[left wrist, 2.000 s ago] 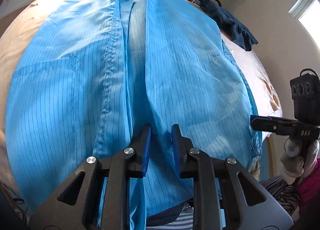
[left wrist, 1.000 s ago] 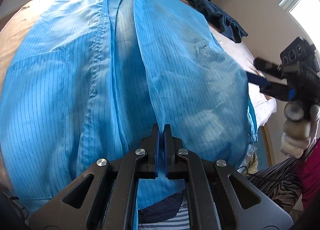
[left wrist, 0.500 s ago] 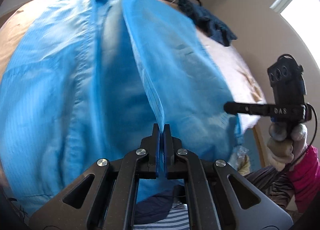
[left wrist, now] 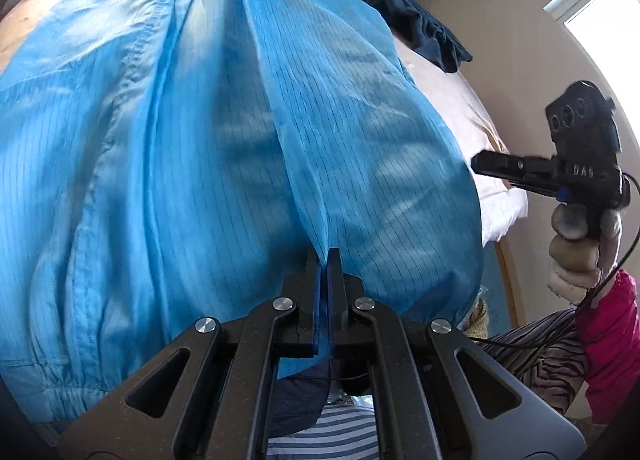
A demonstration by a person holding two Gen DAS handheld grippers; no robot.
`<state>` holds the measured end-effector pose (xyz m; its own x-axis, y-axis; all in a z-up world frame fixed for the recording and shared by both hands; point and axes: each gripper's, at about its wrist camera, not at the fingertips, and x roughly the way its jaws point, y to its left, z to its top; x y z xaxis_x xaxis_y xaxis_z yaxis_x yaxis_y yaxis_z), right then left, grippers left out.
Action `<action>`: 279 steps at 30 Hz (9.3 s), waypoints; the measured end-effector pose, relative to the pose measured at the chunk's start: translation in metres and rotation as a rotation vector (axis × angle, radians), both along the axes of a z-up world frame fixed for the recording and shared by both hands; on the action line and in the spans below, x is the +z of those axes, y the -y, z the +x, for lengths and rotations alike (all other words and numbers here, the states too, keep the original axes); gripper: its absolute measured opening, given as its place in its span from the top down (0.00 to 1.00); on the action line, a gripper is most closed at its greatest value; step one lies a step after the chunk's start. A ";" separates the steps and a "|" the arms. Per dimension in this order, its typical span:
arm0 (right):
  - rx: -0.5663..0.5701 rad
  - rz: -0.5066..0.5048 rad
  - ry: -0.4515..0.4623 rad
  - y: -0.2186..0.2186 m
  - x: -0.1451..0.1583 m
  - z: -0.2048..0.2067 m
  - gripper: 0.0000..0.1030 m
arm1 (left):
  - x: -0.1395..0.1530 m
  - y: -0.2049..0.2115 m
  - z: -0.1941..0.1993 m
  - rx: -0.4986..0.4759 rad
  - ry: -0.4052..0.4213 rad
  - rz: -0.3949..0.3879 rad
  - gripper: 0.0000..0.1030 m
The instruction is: Fold large clothes
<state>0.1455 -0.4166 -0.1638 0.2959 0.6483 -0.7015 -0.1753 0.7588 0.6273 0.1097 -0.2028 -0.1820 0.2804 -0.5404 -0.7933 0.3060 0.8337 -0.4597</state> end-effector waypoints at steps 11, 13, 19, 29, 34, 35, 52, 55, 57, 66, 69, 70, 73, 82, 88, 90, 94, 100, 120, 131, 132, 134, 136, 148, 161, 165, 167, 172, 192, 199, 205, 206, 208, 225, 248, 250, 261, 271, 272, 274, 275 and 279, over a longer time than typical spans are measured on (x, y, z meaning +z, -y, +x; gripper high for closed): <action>-0.013 -0.137 0.035 -0.003 0.004 0.004 0.99 | 0.008 0.000 -0.005 -0.007 0.001 -0.038 1.00; -0.022 -0.173 0.054 0.004 0.008 0.003 1.00 | 0.014 0.008 -0.008 -0.029 0.015 -0.052 1.00; -0.054 -0.180 -0.004 0.021 -0.009 0.012 1.00 | 0.003 0.024 -0.006 -0.060 0.022 0.016 1.00; -0.041 -0.255 0.041 0.018 0.000 0.007 0.98 | 0.042 0.016 -0.036 -0.018 0.211 0.131 0.97; -0.084 -0.157 0.071 0.041 0.014 -0.006 0.98 | 0.060 0.036 -0.053 -0.060 0.275 0.120 0.95; -0.081 -0.145 0.068 0.042 0.015 -0.010 0.98 | 0.058 0.043 -0.051 -0.075 0.269 0.123 0.95; -0.229 0.005 0.131 0.085 0.040 -0.022 0.70 | 0.011 0.151 -0.034 -0.215 0.148 0.040 0.90; -0.232 0.007 0.135 0.089 0.039 -0.021 0.70 | 0.016 0.158 -0.044 -0.204 0.203 0.101 0.54; -0.246 0.009 0.141 0.088 0.038 -0.018 0.70 | 0.016 0.165 -0.050 -0.193 0.232 0.138 0.47; -0.285 0.021 0.146 0.102 0.036 -0.005 0.51 | 0.007 0.180 -0.051 -0.202 0.342 0.255 0.82; -0.282 0.031 0.130 0.099 0.033 0.009 0.51 | 0.011 0.167 -0.043 -0.178 0.300 0.182 0.93; -0.280 0.028 0.129 0.097 0.033 0.014 0.51 | 0.015 0.157 -0.039 -0.153 0.259 0.121 0.94; -0.289 0.036 0.126 0.094 0.033 0.034 0.51 | 0.029 0.130 -0.034 -0.081 0.185 -0.039 0.94; -0.426 0.153 0.014 0.090 0.001 0.134 0.46 | 0.046 0.095 -0.033 0.009 0.145 -0.195 0.94; -0.425 0.131 -0.029 0.061 -0.019 0.181 0.46 | 0.039 0.089 -0.032 0.022 0.127 -0.211 0.94; -0.398 0.085 -0.023 0.046 -0.019 0.189 0.66 | 0.037 0.083 -0.031 0.033 0.120 -0.223 0.94; -0.361 -0.069 -0.016 0.021 -0.008 0.196 0.98 | 0.036 0.067 -0.031 0.054 0.107 -0.263 0.94; -0.298 -0.268 0.118 -0.023 0.042 0.188 0.99 | 0.034 0.030 -0.037 0.100 0.078 -0.346 0.94; 0.037 -0.533 0.309 -0.237 0.049 0.204 0.99 | -0.003 -0.072 -0.055 0.309 -0.019 -0.340 0.94; 0.044 -0.207 0.192 -0.219 0.053 0.210 0.79 | -0.008 -0.087 -0.057 0.334 -0.036 -0.348 0.94; 0.031 -0.196 0.201 -0.209 0.060 0.204 0.79 | -0.009 -0.089 -0.057 0.334 -0.035 -0.351 0.94; 0.006 -0.166 0.208 -0.186 0.072 0.190 0.79 | -0.006 -0.091 -0.059 0.332 -0.030 -0.360 0.94; -0.005 -0.169 0.215 -0.167 0.082 0.174 0.79 | -0.002 -0.093 -0.060 0.330 -0.026 -0.370 0.94; 0.161 -0.362 0.149 -0.135 0.036 0.014 0.79 | 0.010 -0.119 -0.065 0.364 -0.008 -0.323 0.96; 0.246 -0.376 0.221 -0.187 0.024 -0.044 0.79 | 0.056 -0.129 -0.047 0.298 0.103 -0.159 0.92; 0.278 -0.334 0.184 -0.219 -0.006 -0.043 0.78 | 0.067 -0.145 -0.035 0.297 0.132 -0.088 0.91; 0.305 -0.357 0.234 -0.234 -0.003 -0.049 0.76 | 0.073 -0.159 -0.029 0.292 0.142 -0.053 0.83; 0.373 -0.314 0.269 -0.224 0.024 -0.070 0.76 | 0.076 -0.189 -0.024 0.270 0.153 -0.002 0.57; 0.201 -0.084 0.043 -0.123 -0.012 -0.071 0.59 | -0.005 -0.225 -0.024 0.375 -0.130 -0.146 0.57; 0.223 0.055 -0.022 -0.115 -0.021 -0.072 0.57 | -0.009 -0.220 -0.034 0.324 -0.173 -0.193 0.57; 0.252 0.123 -0.064 -0.117 -0.029 -0.065 0.57 | -0.008 -0.219 -0.032 0.319 -0.182 -0.168 0.85; 0.263 0.121 -0.062 -0.119 -0.028 -0.065 0.57 | -0.009 -0.220 -0.032 0.322 -0.184 -0.170 0.89; 0.273 0.118 -0.064 -0.120 -0.028 -0.064 0.66 | -0.009 -0.221 -0.031 0.322 -0.187 -0.186 0.95; 0.283 0.133 -0.132 -0.122 -0.035 -0.068 0.78 | -0.016 -0.220 -0.028 0.313 -0.234 -0.250 0.80; 0.252 0.315 -0.096 -0.108 -0.002 -0.055 0.97 | 0.027 -0.226 -0.002 0.316 -0.191 -0.468 0.98; 0.241 0.335 -0.074 -0.107 0.010 -0.048 0.97 | 0.035 -0.224 0.010 0.314 -0.177 -0.477 0.98; 0.115 0.285 0.034 -0.101 0.054 0.014 0.97 | 0.057 -0.227 0.088 0.378 -0.117 -0.458 0.98; -0.016 0.233 0.007 -0.110 0.041 0.095 0.97 | 0.020 -0.246 0.169 0.519 -0.165 -0.433 0.98; -0.020 0.229 0.004 -0.111 0.039 0.100 0.97 | 0.016 -0.246 0.175 0.525 -0.168 -0.421 0.98; -0.017 0.202 0.008 -0.116 0.037 0.111 0.97 | 0.013 -0.244 0.182 0.526 -0.165 -0.396 0.98; -0.017 0.181 0.012 -0.119 0.036 0.115 0.97 | 0.010 -0.243 0.188 0.529 -0.167 -0.383 0.98; -0.045 0.174 -0.040 -0.117 0.022 0.128 0.96 | 0.005 -0.243 0.199 0.542 -0.176 -0.360 0.98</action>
<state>0.2737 -0.3000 -0.1418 0.3012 0.7479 -0.5915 -0.1161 0.6445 0.7558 0.3082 0.0403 -0.1771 0.4695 -0.5990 -0.6487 -0.2173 0.6337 -0.7424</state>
